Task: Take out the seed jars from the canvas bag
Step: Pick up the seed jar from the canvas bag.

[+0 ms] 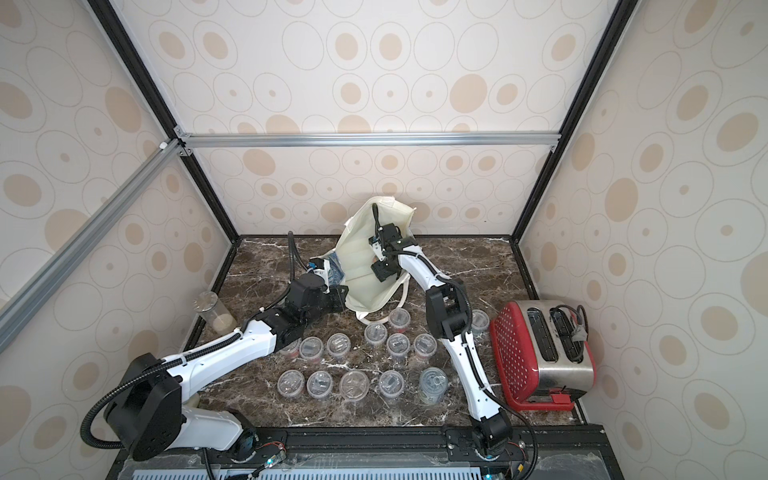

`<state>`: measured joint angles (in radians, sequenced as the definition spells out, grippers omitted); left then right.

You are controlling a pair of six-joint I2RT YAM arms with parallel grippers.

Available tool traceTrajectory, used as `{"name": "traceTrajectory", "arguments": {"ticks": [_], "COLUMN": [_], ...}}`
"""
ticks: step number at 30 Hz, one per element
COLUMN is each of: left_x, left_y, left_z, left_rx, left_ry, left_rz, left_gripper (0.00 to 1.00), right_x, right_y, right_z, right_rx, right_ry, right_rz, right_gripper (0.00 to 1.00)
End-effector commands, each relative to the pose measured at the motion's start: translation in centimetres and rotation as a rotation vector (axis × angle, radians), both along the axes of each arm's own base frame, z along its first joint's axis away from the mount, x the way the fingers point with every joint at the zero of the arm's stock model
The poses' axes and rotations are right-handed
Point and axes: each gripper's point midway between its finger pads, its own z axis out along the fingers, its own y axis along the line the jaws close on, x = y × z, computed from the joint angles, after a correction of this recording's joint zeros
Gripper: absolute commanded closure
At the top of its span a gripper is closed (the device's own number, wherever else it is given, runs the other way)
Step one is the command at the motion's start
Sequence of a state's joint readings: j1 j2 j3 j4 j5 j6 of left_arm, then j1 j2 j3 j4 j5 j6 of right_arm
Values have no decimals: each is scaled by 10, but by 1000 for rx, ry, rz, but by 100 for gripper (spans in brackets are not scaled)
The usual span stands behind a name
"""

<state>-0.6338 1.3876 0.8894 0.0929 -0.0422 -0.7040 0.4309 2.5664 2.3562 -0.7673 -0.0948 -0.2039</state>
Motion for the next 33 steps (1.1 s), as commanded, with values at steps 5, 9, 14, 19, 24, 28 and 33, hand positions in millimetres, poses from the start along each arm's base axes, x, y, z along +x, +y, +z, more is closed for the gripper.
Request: {"name": "traceTrajectory", "arguments": {"ticks": [5,9,14,19,24,28,33], "left_x": [3,3,2,0,-5,-15,-29], "left_y": [-6,-5,-1,-1,-6,-8,-3], "left_z": [17,23,33,42,59,78,101], "left_rx": [-25,-26,-26,-33,-65,-93,-111], "left_ry": [-9,-23,-47,-58,-70,-106,-165], "left_rz": [-6,-2,8,-1,-39,-86,-131], "left_gripper": [78,74,66,51,25,13,3], "right_x": [-9,-16,-24,-32,-51,-70,-98], "right_y": [14,22,30,33,38,40,37], "right_z": [46,66,87,98,121,142,171], "right_rx": [132,203,282,328,381,428,496], "right_ry": [-35,-52,-78,-83,-86,-144,-258], "right_rz": [29,45,43,34,55,96,150], "right_gripper": [39,41,43,43,44,44,44]}}
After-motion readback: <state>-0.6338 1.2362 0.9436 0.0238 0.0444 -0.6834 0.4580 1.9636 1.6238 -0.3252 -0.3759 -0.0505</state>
